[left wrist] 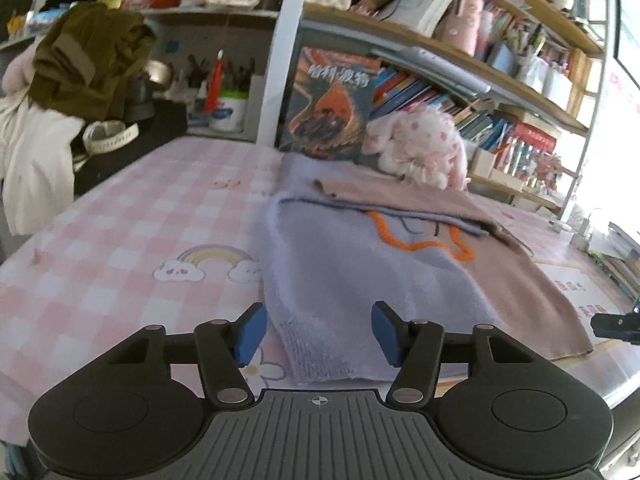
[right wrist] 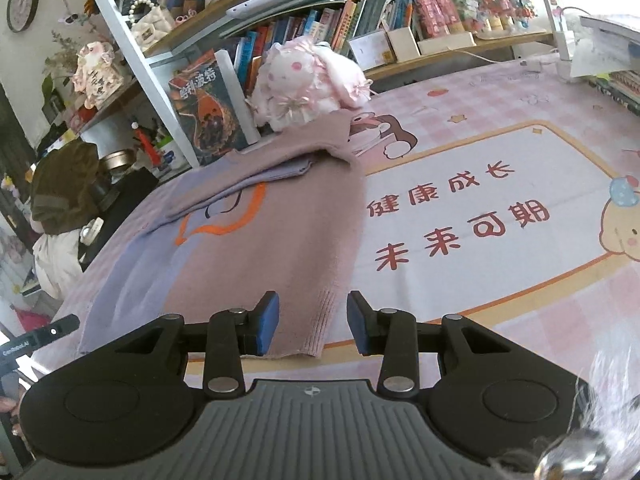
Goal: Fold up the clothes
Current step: 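Grasp the lavender hem edge with the left gripper while the right gripper grasps the pink hem edge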
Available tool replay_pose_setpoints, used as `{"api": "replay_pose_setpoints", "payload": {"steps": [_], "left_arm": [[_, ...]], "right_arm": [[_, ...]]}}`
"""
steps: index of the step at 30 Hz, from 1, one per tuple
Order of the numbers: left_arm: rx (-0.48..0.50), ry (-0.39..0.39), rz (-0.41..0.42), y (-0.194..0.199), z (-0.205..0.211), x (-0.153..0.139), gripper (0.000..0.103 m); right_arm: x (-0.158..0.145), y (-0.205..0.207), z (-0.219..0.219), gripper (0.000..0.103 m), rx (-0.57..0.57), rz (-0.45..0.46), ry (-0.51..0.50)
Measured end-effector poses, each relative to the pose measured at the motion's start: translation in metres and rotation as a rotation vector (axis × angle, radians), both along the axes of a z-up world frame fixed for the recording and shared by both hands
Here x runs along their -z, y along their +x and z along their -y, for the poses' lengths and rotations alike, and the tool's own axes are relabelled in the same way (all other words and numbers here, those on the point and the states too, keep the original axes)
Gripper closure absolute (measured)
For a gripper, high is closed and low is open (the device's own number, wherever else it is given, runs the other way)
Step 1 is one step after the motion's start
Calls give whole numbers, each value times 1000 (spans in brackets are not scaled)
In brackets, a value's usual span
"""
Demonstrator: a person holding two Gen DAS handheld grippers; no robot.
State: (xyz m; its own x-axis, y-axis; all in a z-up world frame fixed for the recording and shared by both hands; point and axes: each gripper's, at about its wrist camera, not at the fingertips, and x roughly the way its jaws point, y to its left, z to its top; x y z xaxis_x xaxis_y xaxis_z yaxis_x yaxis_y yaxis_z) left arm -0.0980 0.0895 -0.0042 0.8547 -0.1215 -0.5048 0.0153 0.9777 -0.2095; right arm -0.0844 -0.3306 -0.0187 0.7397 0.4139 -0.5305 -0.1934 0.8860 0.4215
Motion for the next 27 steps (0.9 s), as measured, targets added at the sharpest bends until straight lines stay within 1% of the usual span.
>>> {"api": "replay_pose_setpoints", "payload": {"steps": [3, 7, 9, 11, 12, 14, 15, 16, 19, 21, 23, 24, 27], "left_arm": [[-9, -5, -25, 6, 0, 5, 47], [-44, -17, -43, 12, -4, 9, 64], [-54, -49, -57, 15, -8, 12, 65], [-65, -63, -56, 16, -9, 13, 76], [-70, -58, -57, 17, -9, 13, 79], [-63, -66, -59, 19, -9, 14, 89], [-54, -73, -53, 19, -9, 14, 92], [-44, -80, -47, 19, -9, 14, 100], [-7, -125, -10, 20, -9, 7, 100], [12, -128, 14, 21, -4, 1, 100], [18, -113, 2, 24, 0, -1, 99], [20, -105, -5, 26, 1, -2, 99], [36, -91, -40, 29, 0, 2, 96]], "right_arm": [[2, 3, -2, 68, 5, -4, -5], [6, 9, -3, 69, 8, -12, -10], [9, 12, -4, 69, 7, -20, -10], [10, 15, -4, 70, 8, -20, -5], [10, 16, -4, 71, 10, -20, -4], [11, 18, -4, 74, 13, -21, -5], [11, 19, -5, 79, 11, -22, -8], [11, 20, -6, 83, 7, -24, -11], [11, 25, -12, 89, -18, -24, -16], [8, 28, -12, 91, -29, -22, 29], [4, 31, -6, 92, -40, -10, 146], [2, 32, -5, 92, -47, -9, 178], [-1, 35, -7, 91, -54, -22, 192]]}}
